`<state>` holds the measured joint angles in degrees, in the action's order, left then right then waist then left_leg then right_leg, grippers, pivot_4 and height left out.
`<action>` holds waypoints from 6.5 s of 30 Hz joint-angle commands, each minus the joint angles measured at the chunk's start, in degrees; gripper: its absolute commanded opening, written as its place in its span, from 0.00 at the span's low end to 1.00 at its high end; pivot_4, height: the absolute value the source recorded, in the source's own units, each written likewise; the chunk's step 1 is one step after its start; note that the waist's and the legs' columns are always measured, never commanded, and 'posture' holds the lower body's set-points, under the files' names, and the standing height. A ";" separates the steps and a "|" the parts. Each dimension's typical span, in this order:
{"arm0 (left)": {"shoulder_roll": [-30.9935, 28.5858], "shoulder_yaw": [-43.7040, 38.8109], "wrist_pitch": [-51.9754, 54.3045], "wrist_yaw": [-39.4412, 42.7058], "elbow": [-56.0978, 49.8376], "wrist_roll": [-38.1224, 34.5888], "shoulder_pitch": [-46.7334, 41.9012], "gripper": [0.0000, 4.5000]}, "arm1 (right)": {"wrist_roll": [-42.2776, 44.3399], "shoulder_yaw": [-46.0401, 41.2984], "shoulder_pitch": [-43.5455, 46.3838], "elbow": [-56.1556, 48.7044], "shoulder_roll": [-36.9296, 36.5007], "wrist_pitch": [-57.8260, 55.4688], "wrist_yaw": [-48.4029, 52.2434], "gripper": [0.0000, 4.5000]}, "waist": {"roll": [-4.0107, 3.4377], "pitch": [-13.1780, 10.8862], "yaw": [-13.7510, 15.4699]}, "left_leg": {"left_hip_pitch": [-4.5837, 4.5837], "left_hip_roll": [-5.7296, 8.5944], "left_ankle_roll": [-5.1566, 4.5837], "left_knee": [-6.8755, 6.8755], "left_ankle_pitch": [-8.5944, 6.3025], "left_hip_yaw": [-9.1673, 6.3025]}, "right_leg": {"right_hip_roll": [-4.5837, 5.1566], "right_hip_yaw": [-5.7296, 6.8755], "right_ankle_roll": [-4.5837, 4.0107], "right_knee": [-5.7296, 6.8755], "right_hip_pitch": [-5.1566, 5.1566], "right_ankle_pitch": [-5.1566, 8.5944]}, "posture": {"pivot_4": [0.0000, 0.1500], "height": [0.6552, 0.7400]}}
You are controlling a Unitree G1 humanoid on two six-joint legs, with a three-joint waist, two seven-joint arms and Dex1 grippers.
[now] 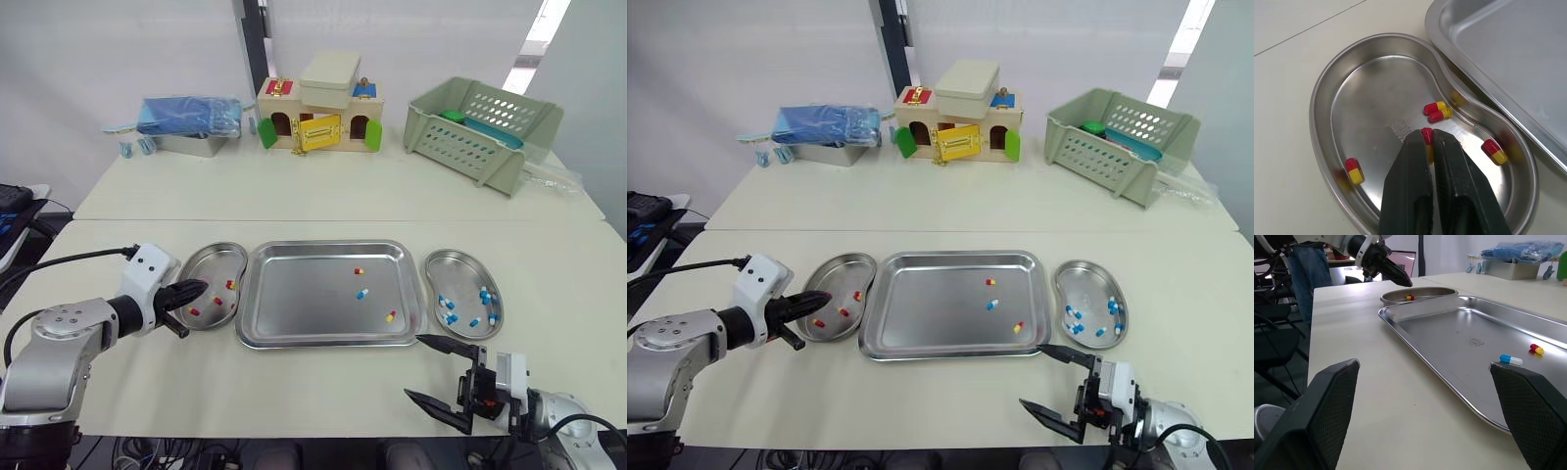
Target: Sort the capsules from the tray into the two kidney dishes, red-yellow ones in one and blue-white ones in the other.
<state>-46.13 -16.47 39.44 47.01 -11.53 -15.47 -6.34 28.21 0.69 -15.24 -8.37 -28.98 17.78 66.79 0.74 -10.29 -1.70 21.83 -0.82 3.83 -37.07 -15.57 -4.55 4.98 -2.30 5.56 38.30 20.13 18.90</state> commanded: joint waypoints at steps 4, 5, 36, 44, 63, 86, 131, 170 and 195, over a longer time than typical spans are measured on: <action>-3.05 0.50 -1.10 0.79 0.84 -0.38 -0.90 0.39 | 0.51 -0.67 -0.91 -1.52 -0.10 0.74 -0.31 1.00 | 0.00 0.00 -0.04 | 0.00 0.00 0.00 0.00 0.00 0.03 | 0.00 -0.03 0.00 0.02 0.04 0.00 | 1.00 1.00; -3.10 0.51 -1.22 0.83 0.85 -0.39 -0.78 0.45 | 0.51 -0.68 -0.95 -1.53 -0.19 0.75 -0.27 1.00 | 0.00 0.00 -0.04 | 0.00 0.00 0.00 0.00 0.00 0.03 | 0.00 -0.03 0.00 0.03 0.04 0.00 | 1.00 1.00; -9.50 -29.70 -17.05 9.00 15.13 -3.87 19.33 1.00 | 5.80 -24.15 4.08 5.07 -22.12 -27.12 -5.97 1.00 | 0.22 0.03 -0.09 | -0.03 -0.01 -0.01 0.02 -0.01 0.10 | 0.01 -0.06 -0.11 0.22 0.10 0.08 | 1.00 1.00; -10.10 -30.37 -24.83 9.94 24.29 -2.60 21.26 1.00 | 0.35 -23.35 14.05 24.07 -27.31 -25.75 -1.27 1.00 | 0.24 0.03 -0.20 | -0.04 -0.03 -0.01 0.04 -0.01 0.16 | 0.01 -0.06 -0.13 0.24 0.13 0.10 | 1.00 1.00; 8.29 -26.09 -30.51 15.07 -7.66 -15.23 34.40 1.00 | 1.00 -17.86 27.34 14.80 -31.52 -35.38 6.59 1.00 | 0.19 0.03 -0.73 | -0.05 -0.10 0.00 0.02 0.00 0.21 | 0.00 -0.10 -0.13 0.27 0.10 0.10 | 1.00 1.00; 35.07 5.33 -70.26 15.16 -5.76 -8.80 44.66 1.00 | -16.75 23.41 66.66 15.92 -11.30 -42.68 15.55 1.00 | 0.18 0.03 -0.17 | 0.08 -0.04 -0.01 0.04 -0.01 0.15 | 0.02 -0.03 -0.10 -0.13 0.11 0.06 | 1.00 1.00; 28.71 16.46 -81.49 8.14 -0.06 -9.64 44.44 1.00 | -26.72 20.68 63.31 25.43 -3.12 -31.08 15.63 0.00 | 0.14 0.01 -0.32 | 0.12 -0.02 -0.02 0.08 -0.02 0.09 | 0.03 0.00 -0.09 -0.18 0.14 0.05 | 1.00 1.00; 22.50 24.66 -82.25 15.51 2.71 -14.52 36.22 1.00 | -13.73 -1.79 34.09 8.41 -31.43 -43.32 10.07 0.59 | -0.03 0.06 -0.07 | 0.07 0.00 -0.03 0.08 -0.02 0.13 | 0.02 -0.03 -0.07 -0.22 0.03 0.04 | 1.00 1.00; 4.43 -6.77 -54.01 0.87 -4.67 -21.21 43.80 1.00 | -8.13 -16.67 26.28 30.44 -32.47 -26.50 16.08 1.00 | 0.04 0.01 -0.16 | 0.03 -0.02 -0.04 0.08 -0.02 0.12 | 0.00 -0.01 -0.06 -0.22 -0.03 0.05 | 1.00 1.00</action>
<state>-39.80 -18.75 -20.07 47.98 -16.34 -34.31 35.62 20.12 -13.51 11.29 20.42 -60.39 -12.26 81.93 0.78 -10.29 -1.87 21.87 -0.84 3.79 -36.99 -15.59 -4.42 4.99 -2.32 5.50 38.07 20.11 18.95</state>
